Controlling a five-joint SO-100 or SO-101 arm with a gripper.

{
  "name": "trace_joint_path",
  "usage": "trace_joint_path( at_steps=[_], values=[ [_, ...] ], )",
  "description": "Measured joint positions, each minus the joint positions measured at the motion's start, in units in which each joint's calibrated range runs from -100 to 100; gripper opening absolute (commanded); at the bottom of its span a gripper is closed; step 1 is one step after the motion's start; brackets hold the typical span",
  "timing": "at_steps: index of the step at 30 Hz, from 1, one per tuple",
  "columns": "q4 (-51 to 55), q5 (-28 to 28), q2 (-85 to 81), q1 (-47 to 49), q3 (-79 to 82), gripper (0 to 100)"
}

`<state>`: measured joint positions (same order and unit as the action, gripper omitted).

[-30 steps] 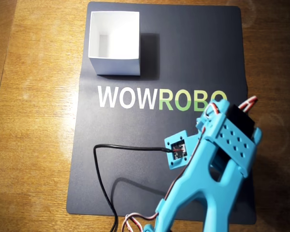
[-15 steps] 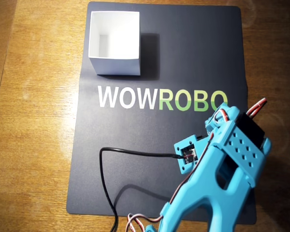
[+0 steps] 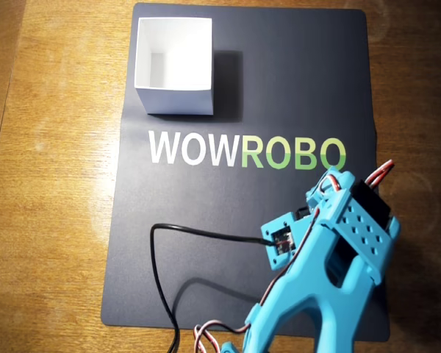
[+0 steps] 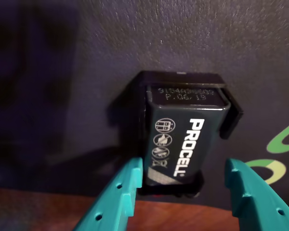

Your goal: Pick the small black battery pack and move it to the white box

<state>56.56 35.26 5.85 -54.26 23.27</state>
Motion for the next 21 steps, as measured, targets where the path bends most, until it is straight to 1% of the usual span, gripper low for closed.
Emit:
trace_joint_path(
  at_steps=[19,21],
  values=[
    [-0.9,0.0,0.9,0.0,3.4,20],
    [-1.2,0.0,1.7,0.0,3.4,18]
  ],
)
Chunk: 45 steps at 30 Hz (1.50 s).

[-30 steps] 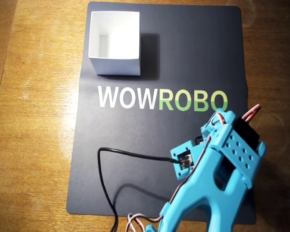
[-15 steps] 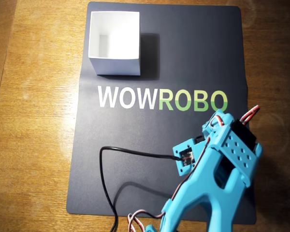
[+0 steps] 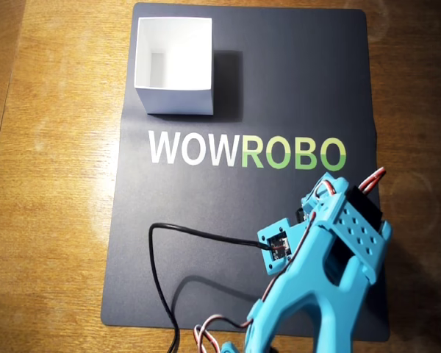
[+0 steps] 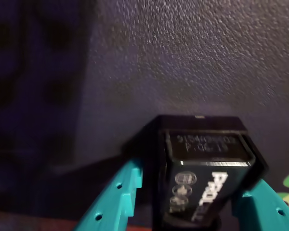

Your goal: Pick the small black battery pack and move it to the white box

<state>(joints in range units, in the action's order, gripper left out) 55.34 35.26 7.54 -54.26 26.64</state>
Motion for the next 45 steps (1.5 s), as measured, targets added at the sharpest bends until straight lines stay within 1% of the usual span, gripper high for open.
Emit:
trace_joint_path(
  at_steps=[2,3,15,19,34,45],
  values=[
    [-0.1,0.0,0.3,0.0,0.0,10],
    [-0.1,0.0,0.3,0.0,0.0,9],
    [0.0,-0.1,0.3,0.0,0.0,9],
    [0.0,-0.1,0.3,0.0,0.0,6],
    [0.3,-0.1,-1.1,0.0,0.0,6],
    [0.3,-0.1,-7.0,7.7,0.0,6]
  ],
)
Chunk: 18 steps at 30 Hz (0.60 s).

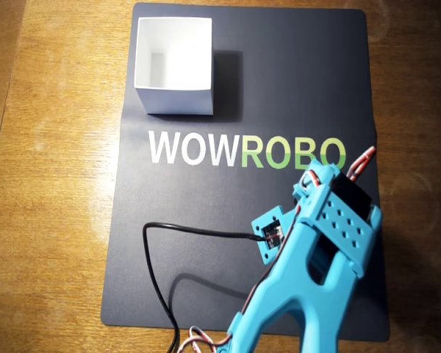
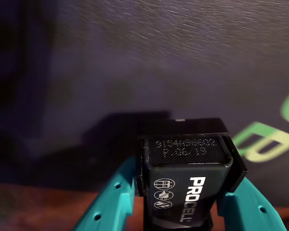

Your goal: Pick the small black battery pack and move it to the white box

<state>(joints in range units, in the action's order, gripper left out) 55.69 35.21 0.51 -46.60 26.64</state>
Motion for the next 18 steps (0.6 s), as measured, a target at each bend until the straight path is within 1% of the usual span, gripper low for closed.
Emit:
trace_joint_path(
  at_steps=[4,9,18],
  values=[
    [-0.3,-0.1,-2.9,4.7,0.0,7],
    [-0.3,-3.3,-3.7,11.9,-4.4,7],
    [-0.2,-8.3,-3.9,30.2,-17.3,7]
  ],
)
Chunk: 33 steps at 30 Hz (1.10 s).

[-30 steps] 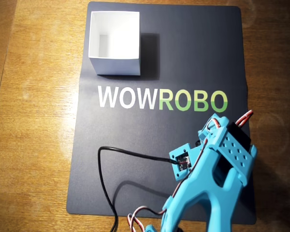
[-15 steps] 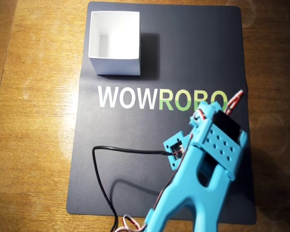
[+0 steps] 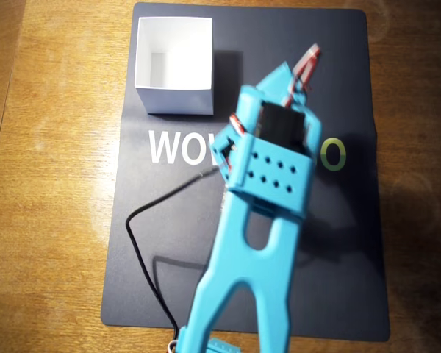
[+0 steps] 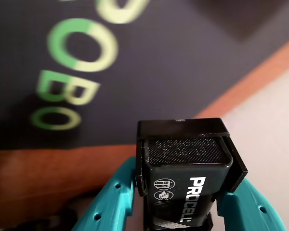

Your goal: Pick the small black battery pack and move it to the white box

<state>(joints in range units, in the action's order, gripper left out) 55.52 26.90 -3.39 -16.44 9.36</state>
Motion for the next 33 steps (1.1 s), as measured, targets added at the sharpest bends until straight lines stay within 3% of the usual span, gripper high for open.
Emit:
trace_joint_path(
  at_steps=[5,13,21,33],
  values=[
    [-0.9,-1.2,0.0,8.8,-5.1,6],
    [-14.5,-1.2,0.0,17.8,-5.3,6],
    [-16.0,-1.2,0.8,26.2,-7.4,6],
    [-16.0,3.0,14.2,28.6,-25.6,6]
  ],
)
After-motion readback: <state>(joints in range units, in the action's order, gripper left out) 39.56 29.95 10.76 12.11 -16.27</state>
